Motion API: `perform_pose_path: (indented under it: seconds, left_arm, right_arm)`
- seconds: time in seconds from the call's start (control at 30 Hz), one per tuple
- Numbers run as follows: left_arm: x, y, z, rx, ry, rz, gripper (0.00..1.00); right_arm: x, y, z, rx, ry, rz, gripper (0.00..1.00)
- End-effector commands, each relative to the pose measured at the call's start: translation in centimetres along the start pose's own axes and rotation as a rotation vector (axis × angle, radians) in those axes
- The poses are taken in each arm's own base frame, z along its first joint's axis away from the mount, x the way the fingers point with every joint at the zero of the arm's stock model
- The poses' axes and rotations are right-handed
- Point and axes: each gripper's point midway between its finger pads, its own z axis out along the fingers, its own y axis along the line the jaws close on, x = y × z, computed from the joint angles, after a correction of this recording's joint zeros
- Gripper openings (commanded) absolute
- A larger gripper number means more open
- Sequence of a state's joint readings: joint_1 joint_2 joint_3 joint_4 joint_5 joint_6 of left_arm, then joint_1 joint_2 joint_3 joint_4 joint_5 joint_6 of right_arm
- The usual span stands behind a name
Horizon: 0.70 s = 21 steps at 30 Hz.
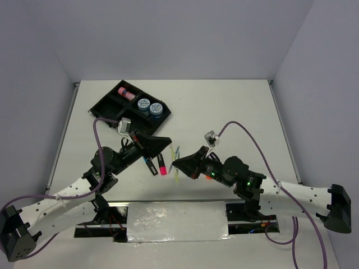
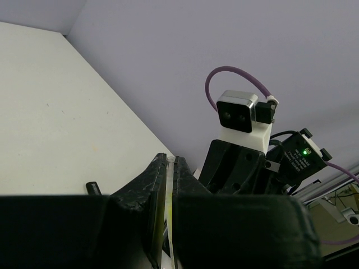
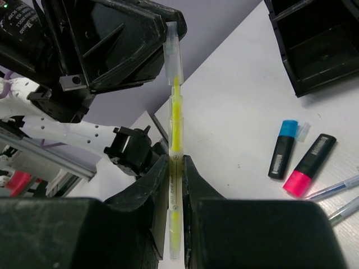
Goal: Sort the stationery into containers
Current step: Close the pen cap on the storage box.
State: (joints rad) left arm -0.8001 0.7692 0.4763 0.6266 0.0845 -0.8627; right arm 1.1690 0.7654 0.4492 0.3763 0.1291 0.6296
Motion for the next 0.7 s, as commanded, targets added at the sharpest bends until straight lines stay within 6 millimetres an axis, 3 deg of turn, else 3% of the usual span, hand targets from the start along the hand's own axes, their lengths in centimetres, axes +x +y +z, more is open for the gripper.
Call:
perform_pose_path:
  seconds: [0.0,0.4,0.6,0.67]
  left_arm:
    - [-1.2,-1.8,0.1,0.066,-0.038,0.020,0.00]
    - [-0.1,-0.8,0.2,0.038,-0.002,-0.006,0.00]
    - [0.3,-0.5,0.5,0.005,0.030,-0.039,0.00]
    - [0.5,-0.2,0.5,-0.015,0.049,-0.040,0.06]
  right_arm:
    - [-2.7,1.8,0.4,-0.026,-0.071,-0.011,0.00]
    - [-5.6,3.5,0.9,-0.047,-0.135,-0.053,0.00]
    - [-8.0,3.7,1.4,-0.039,-0.230,-0.162,0.00]
    - [-8.7,4.2,1.6,-0.056,-0.252,-0.234,0.00]
